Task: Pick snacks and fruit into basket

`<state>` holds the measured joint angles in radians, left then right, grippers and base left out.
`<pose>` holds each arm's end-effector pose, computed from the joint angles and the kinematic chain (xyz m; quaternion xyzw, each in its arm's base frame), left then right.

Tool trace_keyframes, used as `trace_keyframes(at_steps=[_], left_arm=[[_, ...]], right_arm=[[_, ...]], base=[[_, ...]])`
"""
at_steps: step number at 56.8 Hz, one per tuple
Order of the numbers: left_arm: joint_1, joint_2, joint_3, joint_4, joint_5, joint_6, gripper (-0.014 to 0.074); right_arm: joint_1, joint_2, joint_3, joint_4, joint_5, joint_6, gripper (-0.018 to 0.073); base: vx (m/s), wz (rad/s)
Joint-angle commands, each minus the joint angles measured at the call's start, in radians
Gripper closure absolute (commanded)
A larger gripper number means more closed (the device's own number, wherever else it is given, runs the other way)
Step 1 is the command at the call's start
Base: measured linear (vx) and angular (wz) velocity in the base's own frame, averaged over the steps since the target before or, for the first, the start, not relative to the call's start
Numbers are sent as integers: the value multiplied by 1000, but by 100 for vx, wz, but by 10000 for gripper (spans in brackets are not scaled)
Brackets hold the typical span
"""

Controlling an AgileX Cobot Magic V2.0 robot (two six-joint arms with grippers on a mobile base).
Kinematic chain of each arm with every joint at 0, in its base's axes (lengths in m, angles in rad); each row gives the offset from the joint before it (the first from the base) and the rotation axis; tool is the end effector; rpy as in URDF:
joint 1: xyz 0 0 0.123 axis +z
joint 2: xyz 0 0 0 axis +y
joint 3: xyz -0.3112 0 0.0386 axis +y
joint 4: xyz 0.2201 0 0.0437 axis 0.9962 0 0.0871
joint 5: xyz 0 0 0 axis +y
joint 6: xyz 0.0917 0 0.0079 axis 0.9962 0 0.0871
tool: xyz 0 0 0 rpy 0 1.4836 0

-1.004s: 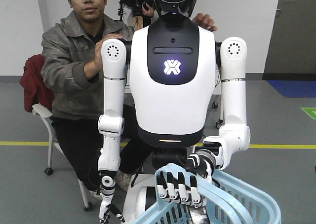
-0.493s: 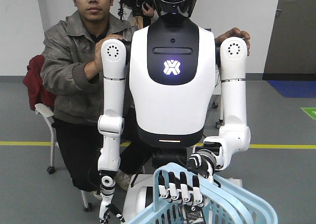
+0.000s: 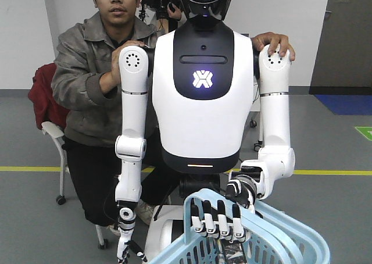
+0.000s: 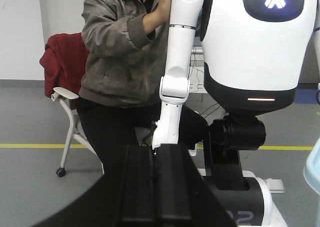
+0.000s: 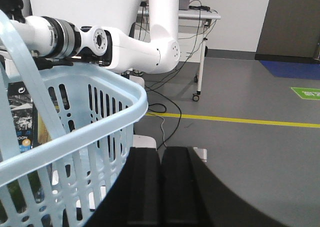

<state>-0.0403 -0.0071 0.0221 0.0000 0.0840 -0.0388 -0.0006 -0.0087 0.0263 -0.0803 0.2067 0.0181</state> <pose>0.0013 -0.0001 0.1986 0.0005 0.7113 -0.0278 0.7024 0.0005 -0.0015 0.1861 -0.0172 0.7535 -0.0263 0.6567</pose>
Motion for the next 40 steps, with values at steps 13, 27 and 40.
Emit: trace_keyframes(at_steps=[13, 27, 40], left_arm=[[1, -9, -27, 0, -84, -5, 603], [1, -9, -27, 0, -84, -5, 603], [1, -9, -27, 0, -84, -5, 603]], right_arm=[[-5, -11, 16, -13, -14, -2, 570], [-5, -11, 16, -13, 11, -2, 570], [-5, -11, 16, -13, 11, -2, 570]], base=[[0, 0], [0, 0], [0, 0]])
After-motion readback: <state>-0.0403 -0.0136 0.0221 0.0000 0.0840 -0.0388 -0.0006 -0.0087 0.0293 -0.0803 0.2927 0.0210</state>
